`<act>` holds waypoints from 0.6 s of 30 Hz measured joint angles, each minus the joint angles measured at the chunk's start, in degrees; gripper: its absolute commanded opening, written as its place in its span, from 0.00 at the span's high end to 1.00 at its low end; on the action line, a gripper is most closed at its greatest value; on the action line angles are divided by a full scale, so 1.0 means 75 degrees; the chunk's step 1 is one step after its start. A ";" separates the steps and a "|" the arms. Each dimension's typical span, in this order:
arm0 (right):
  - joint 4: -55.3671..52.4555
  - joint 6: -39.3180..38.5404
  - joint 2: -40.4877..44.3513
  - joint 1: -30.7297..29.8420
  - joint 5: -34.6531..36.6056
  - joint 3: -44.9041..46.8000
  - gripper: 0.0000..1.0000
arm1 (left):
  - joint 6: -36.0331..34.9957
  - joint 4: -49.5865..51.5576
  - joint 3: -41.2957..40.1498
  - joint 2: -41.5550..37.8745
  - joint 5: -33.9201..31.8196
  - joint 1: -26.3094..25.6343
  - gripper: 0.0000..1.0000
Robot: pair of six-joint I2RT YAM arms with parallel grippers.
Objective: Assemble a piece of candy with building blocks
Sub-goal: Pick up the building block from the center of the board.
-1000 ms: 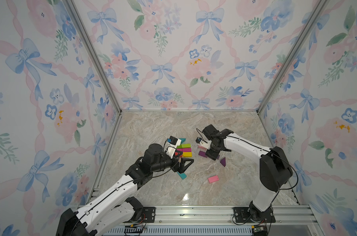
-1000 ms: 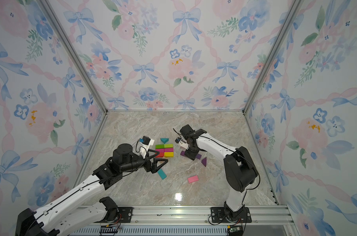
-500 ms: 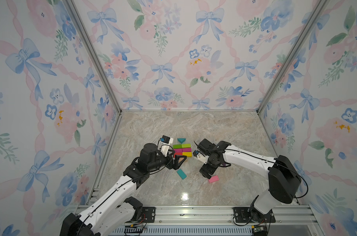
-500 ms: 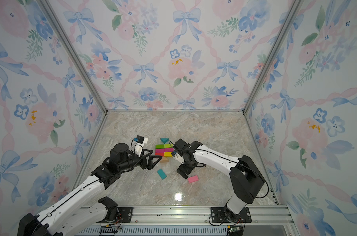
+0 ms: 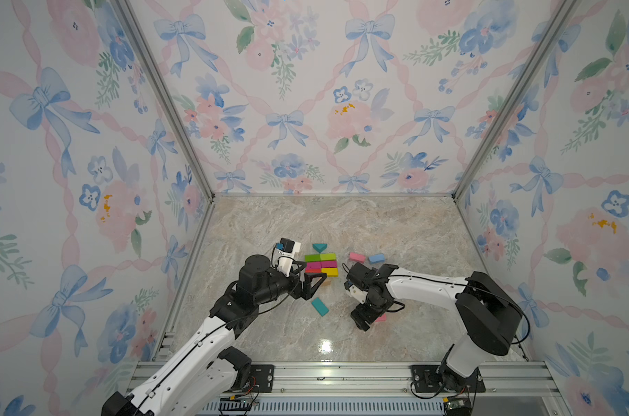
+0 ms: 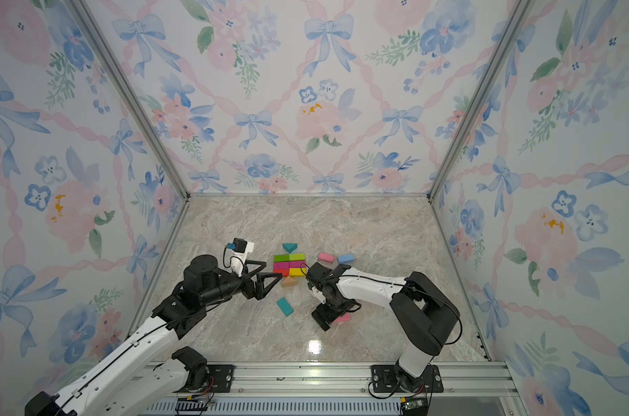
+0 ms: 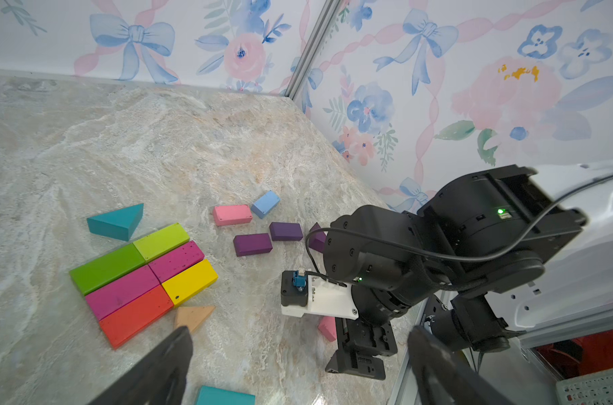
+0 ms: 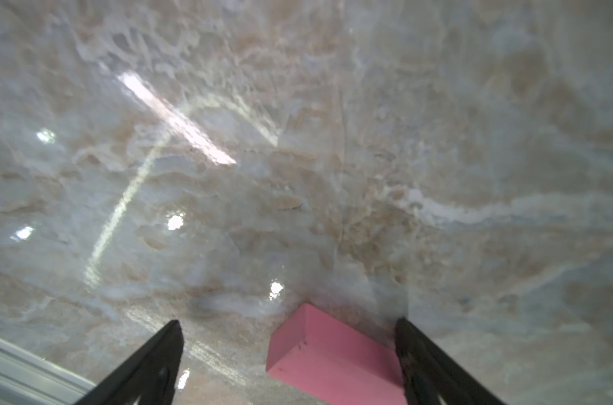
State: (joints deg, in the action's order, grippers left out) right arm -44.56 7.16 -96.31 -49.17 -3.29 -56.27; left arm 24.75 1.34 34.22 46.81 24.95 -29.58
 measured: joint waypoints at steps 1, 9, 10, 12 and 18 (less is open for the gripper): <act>0.0023 0.0096 0.0020 -0.0026 0.0032 0.0038 0.10 | 0.0000 0.0000 0.0000 0.0003 0.0000 0.0000 0.02; 0.0032 0.0836 0.0373 -0.0213 0.0245 0.0472 0.23 | 0.0009 0.0003 0.0000 0.0038 0.0000 0.0000 0.02; 0.0029 0.0935 0.0437 -0.0245 0.0268 0.0548 0.25 | 0.0020 0.0000 0.0000 0.0038 0.0000 0.0000 0.02; -0.0003 0.1090 0.0519 -0.0306 0.0286 0.0641 0.29 | 0.0061 0.0000 0.0000 0.0041 0.0000 0.0000 0.02; -0.0157 0.1396 0.0507 -0.0478 0.0437 0.0664 0.58 | 0.0134 0.0003 0.0003 0.0140 0.0000 0.0000 0.02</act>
State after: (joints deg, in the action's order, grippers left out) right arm -45.74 17.63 -92.51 -52.75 -0.01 -51.29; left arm 25.76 1.37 34.24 47.86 24.95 -29.58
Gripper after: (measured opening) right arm 0.502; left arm 0.980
